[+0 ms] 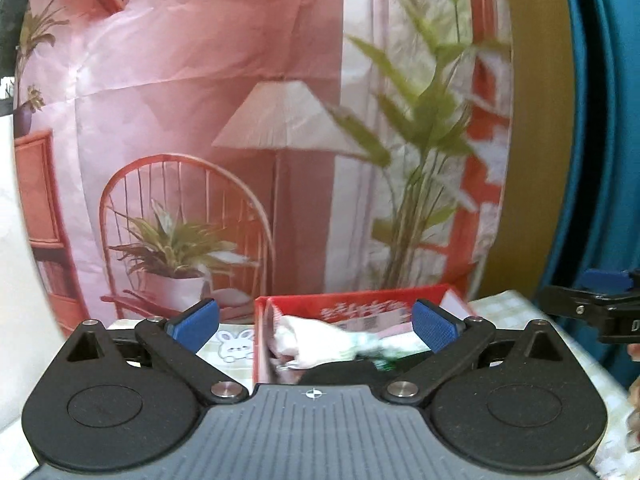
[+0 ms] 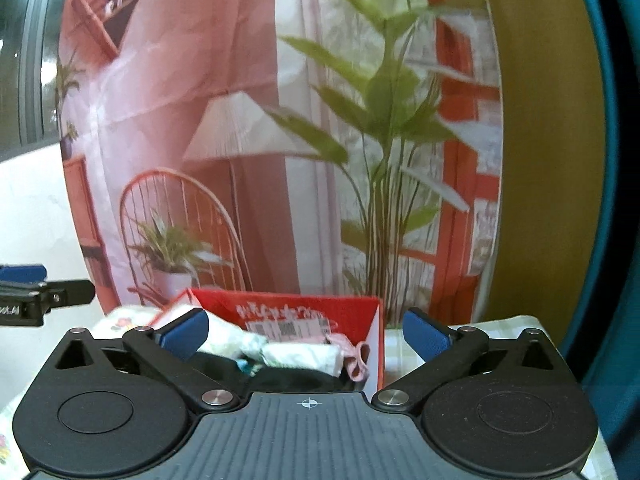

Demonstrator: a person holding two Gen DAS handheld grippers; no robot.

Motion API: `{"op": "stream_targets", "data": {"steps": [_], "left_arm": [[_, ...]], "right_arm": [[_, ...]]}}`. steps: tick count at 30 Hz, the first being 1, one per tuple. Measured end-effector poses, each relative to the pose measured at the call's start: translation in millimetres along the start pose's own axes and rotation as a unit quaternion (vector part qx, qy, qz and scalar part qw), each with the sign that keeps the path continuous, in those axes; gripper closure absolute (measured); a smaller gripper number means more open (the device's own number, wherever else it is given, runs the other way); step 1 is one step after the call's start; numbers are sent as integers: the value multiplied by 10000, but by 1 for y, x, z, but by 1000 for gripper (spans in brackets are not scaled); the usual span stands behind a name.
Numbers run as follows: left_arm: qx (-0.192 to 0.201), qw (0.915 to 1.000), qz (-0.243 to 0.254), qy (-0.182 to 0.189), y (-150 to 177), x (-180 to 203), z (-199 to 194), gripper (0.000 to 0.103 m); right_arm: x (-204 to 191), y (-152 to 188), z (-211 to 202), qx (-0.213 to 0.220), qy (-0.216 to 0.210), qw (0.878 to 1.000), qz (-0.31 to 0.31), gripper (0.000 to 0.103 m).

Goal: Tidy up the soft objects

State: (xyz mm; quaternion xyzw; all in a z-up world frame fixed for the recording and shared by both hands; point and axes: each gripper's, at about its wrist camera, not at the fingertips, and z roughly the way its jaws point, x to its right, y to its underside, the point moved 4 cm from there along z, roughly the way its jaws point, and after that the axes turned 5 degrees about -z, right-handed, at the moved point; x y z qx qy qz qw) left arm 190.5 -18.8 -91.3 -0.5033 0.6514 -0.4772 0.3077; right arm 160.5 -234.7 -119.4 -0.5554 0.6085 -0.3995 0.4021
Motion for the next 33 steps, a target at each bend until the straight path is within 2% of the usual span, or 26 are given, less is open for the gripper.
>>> {"op": "stream_targets", "data": {"steps": [5,10,16,24,33], "left_arm": [[68,10000,-16,-30,-12,8,-36,0],[269,9993,75,-236,-22,14,-71,0],[426,9986,-89,-301,-33,13,-105,0],[548,9964,141,-625,-24,15,-123,0],[702,9949,184,-696,-25,14,-133,0]], "right_arm": [[-10,-22,-40,268,122,9995,-66,0],[-17,-41,-82,483,145,9987,-41,0],[-23,-57,-124,697,286,9972,-34,0],[-33,-60,-152,746,404,9962,-175,0],[-42,-53,-155,635,421,9968,-258,0]]}}
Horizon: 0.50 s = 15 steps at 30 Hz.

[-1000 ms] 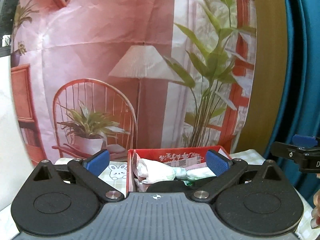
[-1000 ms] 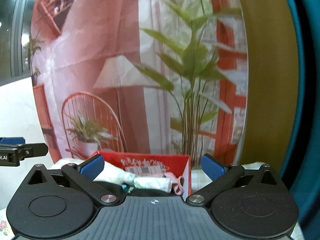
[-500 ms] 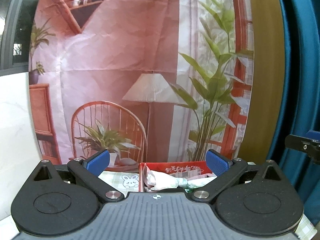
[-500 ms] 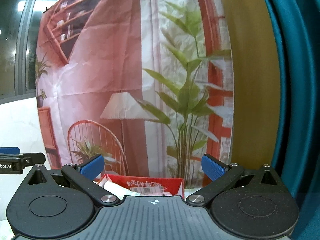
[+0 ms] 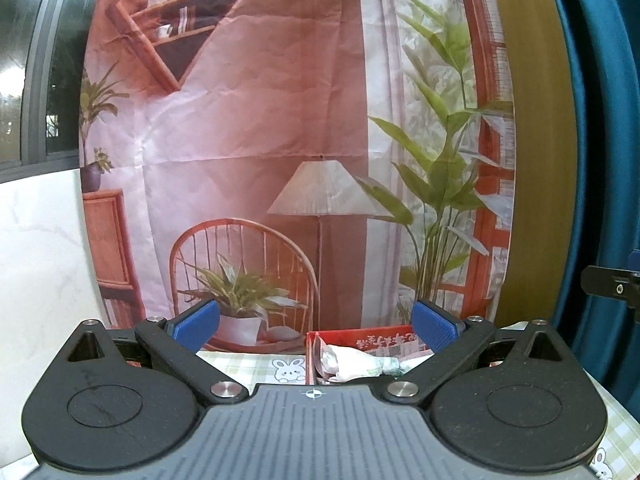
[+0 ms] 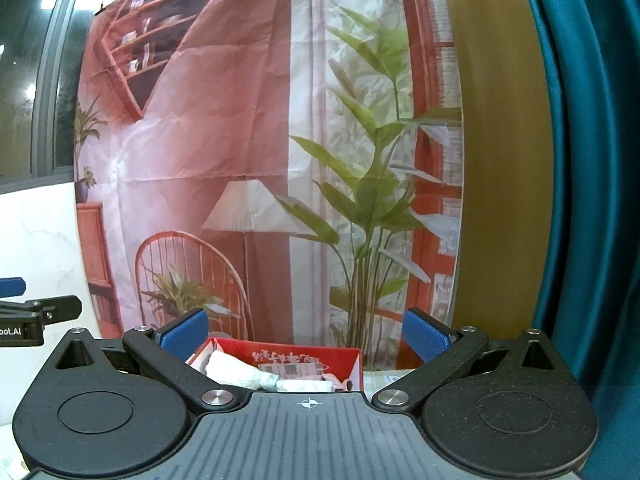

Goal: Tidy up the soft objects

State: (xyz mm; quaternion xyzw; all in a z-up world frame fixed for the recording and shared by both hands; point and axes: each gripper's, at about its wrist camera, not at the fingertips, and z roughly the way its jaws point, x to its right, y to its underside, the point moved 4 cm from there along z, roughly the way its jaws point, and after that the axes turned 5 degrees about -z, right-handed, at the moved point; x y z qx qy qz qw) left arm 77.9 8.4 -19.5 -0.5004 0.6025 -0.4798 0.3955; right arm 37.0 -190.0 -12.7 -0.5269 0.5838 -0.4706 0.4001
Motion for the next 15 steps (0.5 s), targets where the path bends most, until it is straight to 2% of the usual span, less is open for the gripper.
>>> {"op": "stream_targets", "data": {"steps": [15], "left_arm": [[187,9995,148,-230,-5,0,-7,0]], "right_arm": [[3,1,3,-39,19,10000,55,0]]}}
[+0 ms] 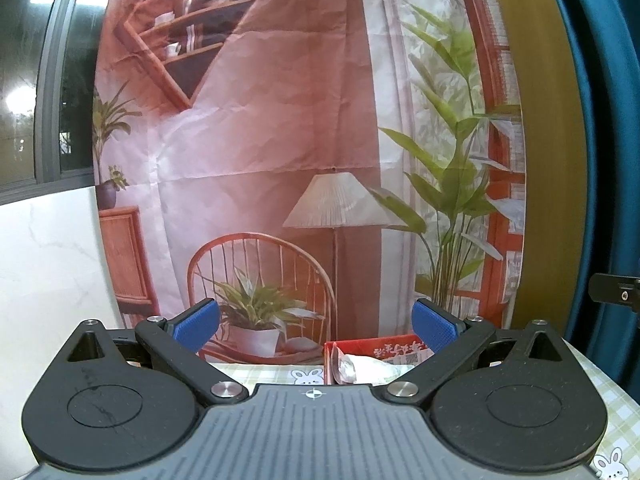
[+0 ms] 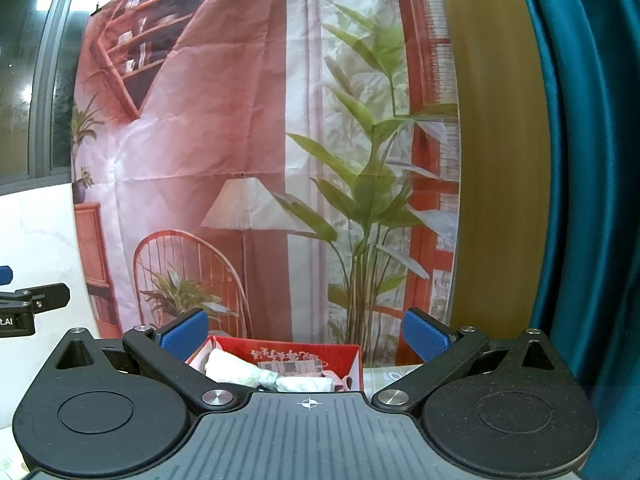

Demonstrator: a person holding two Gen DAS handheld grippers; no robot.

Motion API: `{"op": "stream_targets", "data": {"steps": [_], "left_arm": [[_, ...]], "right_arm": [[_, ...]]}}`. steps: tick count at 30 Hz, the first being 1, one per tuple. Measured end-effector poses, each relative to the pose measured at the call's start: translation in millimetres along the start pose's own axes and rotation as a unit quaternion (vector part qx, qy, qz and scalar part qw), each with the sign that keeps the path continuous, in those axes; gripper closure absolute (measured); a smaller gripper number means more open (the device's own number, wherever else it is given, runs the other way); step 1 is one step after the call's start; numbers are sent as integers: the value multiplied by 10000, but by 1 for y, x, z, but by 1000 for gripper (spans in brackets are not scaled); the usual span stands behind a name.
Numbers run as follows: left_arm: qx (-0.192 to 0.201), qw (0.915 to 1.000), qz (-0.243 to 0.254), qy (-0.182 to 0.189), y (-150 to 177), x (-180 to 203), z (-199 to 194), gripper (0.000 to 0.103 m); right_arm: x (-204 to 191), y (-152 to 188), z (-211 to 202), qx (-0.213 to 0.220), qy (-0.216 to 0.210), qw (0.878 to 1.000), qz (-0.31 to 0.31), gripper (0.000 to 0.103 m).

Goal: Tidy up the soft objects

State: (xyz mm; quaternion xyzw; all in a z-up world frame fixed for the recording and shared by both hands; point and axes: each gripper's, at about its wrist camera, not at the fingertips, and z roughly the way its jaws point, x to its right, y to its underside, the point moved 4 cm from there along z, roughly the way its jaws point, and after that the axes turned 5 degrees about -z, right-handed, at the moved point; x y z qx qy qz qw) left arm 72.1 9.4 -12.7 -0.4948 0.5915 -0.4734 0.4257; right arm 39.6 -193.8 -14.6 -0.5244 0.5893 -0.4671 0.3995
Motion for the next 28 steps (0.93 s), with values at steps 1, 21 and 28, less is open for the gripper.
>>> {"op": "stream_targets", "data": {"steps": [1,21,28], "left_arm": [[4,10000,-8,1,0,0,-1,0],[-33,10000,-32,27,1,-2,-2,0],[-30,10000,22,55,2,-2,-3,0]], "right_arm": [[0,0,0,5,2,10000,0,0],[2,0,-4,46,18,10000,14,0],[3,1,-4,48,12,10000,17,0]]}}
